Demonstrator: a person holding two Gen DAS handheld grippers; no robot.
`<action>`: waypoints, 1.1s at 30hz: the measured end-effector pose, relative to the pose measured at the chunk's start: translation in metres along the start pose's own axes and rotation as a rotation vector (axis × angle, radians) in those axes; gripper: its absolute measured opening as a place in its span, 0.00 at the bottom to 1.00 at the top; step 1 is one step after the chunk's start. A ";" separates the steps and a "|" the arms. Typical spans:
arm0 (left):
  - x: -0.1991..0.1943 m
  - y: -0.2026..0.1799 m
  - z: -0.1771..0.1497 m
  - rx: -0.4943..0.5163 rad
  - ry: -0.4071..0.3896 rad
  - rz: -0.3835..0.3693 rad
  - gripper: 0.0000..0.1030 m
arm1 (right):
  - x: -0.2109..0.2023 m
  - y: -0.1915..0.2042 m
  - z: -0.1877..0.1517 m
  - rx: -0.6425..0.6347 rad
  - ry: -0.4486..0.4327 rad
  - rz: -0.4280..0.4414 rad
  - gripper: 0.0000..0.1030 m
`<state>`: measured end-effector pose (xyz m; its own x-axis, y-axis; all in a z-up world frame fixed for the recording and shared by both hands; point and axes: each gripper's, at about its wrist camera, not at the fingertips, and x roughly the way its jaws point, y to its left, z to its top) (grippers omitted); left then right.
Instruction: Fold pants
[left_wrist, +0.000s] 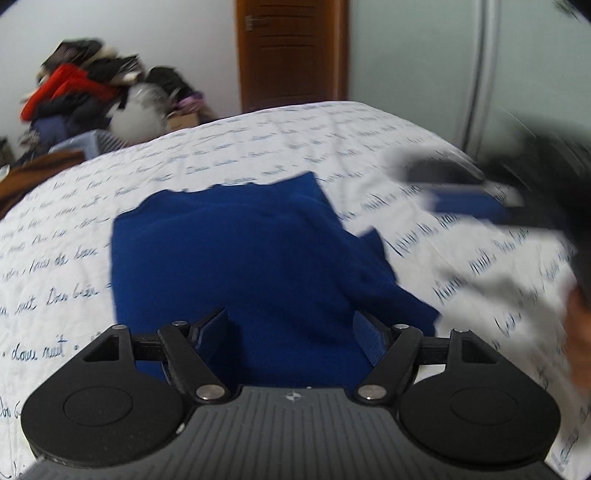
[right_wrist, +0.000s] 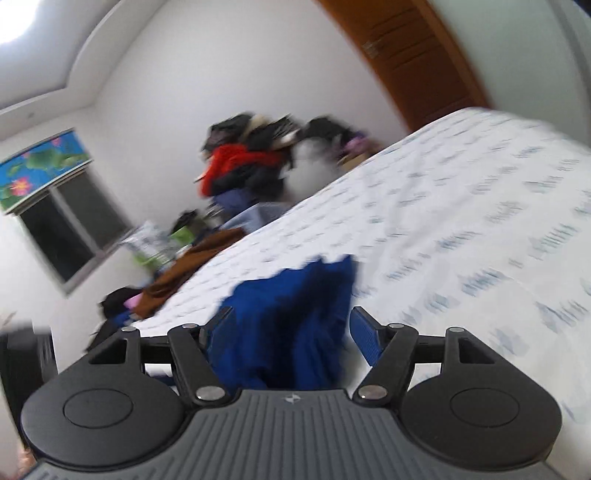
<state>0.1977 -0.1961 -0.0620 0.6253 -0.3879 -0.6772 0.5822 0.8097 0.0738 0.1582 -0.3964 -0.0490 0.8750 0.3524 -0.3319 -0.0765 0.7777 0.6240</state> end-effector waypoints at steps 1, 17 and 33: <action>0.000 -0.005 -0.003 0.018 -0.008 0.005 0.73 | 0.014 0.000 0.007 -0.001 0.025 0.014 0.67; 0.006 -0.021 -0.011 0.078 -0.038 -0.023 0.73 | 0.119 0.003 0.036 -0.129 0.174 -0.076 0.10; 0.001 0.002 -0.003 -0.058 -0.011 -0.082 0.74 | 0.096 -0.028 0.043 0.002 0.130 -0.096 0.83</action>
<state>0.1977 -0.1934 -0.0652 0.5824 -0.4586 -0.6712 0.6008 0.7990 -0.0246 0.2648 -0.4071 -0.0678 0.8089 0.3415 -0.4786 0.0054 0.8097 0.5868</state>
